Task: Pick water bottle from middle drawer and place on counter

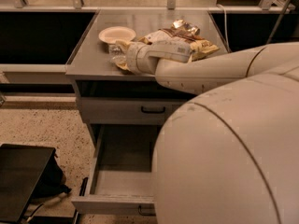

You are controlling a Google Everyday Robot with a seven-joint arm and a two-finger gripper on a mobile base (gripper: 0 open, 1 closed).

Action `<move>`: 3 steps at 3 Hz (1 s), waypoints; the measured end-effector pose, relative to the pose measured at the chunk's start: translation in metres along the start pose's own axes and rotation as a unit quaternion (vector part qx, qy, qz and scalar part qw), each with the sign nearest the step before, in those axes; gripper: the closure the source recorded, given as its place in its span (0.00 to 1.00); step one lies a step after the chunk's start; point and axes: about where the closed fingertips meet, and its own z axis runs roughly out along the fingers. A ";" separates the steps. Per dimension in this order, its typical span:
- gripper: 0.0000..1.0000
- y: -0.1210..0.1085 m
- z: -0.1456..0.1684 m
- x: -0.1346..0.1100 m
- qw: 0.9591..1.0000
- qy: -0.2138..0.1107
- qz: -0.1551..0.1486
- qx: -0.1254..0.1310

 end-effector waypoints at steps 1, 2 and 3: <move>0.58 0.000 0.000 0.000 1.000 0.000 0.000 0.000; 0.35 0.000 0.000 0.000 1.000 0.000 0.000 0.000; 0.11 0.000 0.000 0.000 1.000 0.000 0.000 0.000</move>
Offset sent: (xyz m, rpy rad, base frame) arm 0.0000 -0.0001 0.0004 -0.0003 -0.0006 -0.0007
